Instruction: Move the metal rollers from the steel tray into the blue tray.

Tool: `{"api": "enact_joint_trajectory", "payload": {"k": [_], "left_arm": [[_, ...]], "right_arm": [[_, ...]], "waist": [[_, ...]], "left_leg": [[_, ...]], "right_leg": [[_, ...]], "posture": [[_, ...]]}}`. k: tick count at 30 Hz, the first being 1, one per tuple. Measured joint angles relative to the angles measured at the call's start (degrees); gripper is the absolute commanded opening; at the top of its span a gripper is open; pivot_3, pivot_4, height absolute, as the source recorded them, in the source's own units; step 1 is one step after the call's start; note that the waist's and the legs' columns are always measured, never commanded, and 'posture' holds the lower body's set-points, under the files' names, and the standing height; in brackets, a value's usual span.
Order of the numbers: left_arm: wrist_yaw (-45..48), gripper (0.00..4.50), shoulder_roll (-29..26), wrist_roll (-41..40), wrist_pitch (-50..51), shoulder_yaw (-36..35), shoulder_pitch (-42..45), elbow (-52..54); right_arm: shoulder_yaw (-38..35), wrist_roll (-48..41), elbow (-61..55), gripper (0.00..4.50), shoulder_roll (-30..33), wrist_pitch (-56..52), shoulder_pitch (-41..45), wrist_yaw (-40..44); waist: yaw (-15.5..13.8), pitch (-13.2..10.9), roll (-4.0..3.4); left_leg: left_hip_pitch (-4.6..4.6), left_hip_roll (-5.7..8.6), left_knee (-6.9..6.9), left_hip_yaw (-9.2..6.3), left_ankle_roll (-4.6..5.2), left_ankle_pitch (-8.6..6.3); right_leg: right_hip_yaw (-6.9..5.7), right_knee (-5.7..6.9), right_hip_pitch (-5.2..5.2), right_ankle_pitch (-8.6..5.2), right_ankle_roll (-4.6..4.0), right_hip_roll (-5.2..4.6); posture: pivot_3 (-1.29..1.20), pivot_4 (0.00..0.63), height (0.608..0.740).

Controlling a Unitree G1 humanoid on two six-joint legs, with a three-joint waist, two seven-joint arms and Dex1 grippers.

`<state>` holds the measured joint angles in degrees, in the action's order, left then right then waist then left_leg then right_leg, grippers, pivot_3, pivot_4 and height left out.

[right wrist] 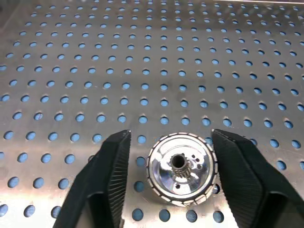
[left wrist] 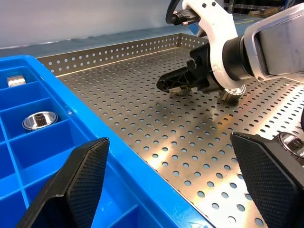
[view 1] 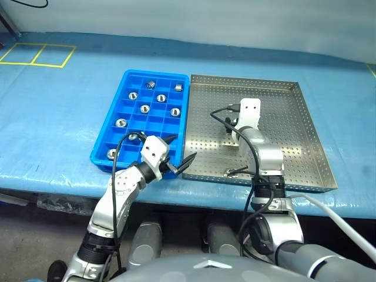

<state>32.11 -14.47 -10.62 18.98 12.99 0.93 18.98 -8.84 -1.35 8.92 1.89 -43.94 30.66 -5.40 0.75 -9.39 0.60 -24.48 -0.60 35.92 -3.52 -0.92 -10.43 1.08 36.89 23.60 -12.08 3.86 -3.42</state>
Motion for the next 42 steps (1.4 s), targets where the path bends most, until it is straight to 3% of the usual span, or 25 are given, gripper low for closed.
{"api": "enact_joint_trajectory", "payload": {"k": [1, 14, 24, 29, 42], "left_arm": [[0.3, 4.50, -0.3, -0.5, 0.4, 0.2, -0.1, 0.4], [-1.9, 4.50, -0.4, -1.9, 1.4, -1.5, -3.1, 3.3], [-5.6, 4.50, 0.3, -4.1, 0.2, -6.7, -7.6, 5.5], [-8.3, 4.50, 0.7, -3.9, -1.1, -8.6, -11.0, 7.3], [-12.8, 4.50, 0.9, -3.3, -1.9, -10.1, -17.4, 11.2]], "right_arm": [[0.1, 0.0, -0.1, 1.67, -0.1, -0.1, 0.0, -0.1], [5.1, -0.2, -9.7, 1.68, -0.6, -3.0, -0.5, 1.7], [19.2, -2.9, -17.2, 1.68, -4.3, -1.4, -0.3, 11.9], [23.8, -2.2, -12.5, 1.68, -5.6, 3.1, 1.7, 14.5], [24.4, -1.7, 7.7, 1.68, -8.8, 15.6, 7.2, 18.0]], "waist": [[0.0, 0.0, 0.00], [0.0, -0.1, -0.12], [-0.4, -0.1, -0.14], [-1.5, -0.1, -0.14], [-5.9, -0.1, -0.13]], "left_leg": [[0.00, 0.00, -0.01, 0.00, 0.00, 0.00], [-0.01, -0.03, -0.06, -0.01, 0.00, 0.00], [0.00, -0.07, -0.15, -0.05, 0.00, 0.00], [0.01, -0.07, -0.15, -0.06, -0.01, -0.01], [-0.03, -0.07, -0.43, -0.07, -0.04, -0.02]], "right_leg": [[0.00, 0.00, 0.00, 0.00, 0.00, 0.00], [0.00, 0.00, 0.08, -0.03, -0.03, 0.02], [-0.04, -0.02, 0.09, -0.08, -0.10, 0.04], [-0.06, -0.02, 0.10, -0.08, -0.11, 0.04], [-0.14, -0.09, 0.24, -0.20, -0.27, 0.04]], "posture": [[0.08, 0.150, 0.740], [0.10, 0.150, 0.740], [0.20, 0.150, 0.740], [0.27, 0.150, 0.740], [0.36, 0.150, 0.740]]}}
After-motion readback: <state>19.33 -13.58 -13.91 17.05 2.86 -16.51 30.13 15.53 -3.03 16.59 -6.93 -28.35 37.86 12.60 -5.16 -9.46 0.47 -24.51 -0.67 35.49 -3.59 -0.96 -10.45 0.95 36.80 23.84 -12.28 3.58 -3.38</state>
